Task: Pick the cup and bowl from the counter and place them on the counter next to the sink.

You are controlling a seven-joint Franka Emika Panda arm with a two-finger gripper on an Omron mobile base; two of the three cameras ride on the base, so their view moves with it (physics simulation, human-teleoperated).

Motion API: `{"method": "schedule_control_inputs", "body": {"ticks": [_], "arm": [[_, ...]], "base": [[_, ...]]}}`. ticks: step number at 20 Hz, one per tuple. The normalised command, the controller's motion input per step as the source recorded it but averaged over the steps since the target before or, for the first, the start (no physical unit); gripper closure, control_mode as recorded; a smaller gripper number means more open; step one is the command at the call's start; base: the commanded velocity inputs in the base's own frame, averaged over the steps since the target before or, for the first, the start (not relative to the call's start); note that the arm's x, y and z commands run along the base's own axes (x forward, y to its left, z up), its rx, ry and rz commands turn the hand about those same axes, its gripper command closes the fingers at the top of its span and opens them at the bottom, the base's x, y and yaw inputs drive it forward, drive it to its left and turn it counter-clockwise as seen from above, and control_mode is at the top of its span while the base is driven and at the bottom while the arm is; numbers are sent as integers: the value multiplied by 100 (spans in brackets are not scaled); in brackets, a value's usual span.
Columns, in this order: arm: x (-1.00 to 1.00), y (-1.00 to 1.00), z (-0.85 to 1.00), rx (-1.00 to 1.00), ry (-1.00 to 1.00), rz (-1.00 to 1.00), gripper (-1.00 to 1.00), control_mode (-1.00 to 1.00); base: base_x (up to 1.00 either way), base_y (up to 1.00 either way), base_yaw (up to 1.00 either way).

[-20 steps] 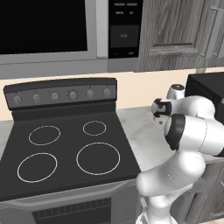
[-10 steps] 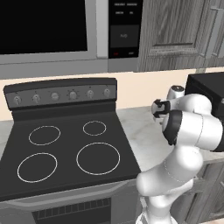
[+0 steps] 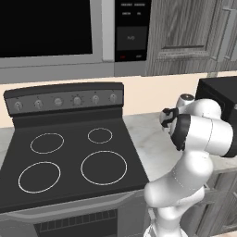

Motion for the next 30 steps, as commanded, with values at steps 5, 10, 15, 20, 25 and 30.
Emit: {"method": "schedule_control_inputs", "body": {"ticks": [5,10,15,20,25,30], "arm": [[4,0,-6,0,-1,0,-100,-100],[10,0,-16,0,0,0,-100,-100],[14,0,-12,0,-2,0,-100,-100],[12,-4,-11,0,-3,0,-100,-100],[3,-2,-1,0,-2,0,-100,-100],[0,0,0,0,0,0,100,-100]], "base": [[0,0,0],[0,0,0],[0,0,0],[0,0,0],[0,0,0],[0,0,0]]}}
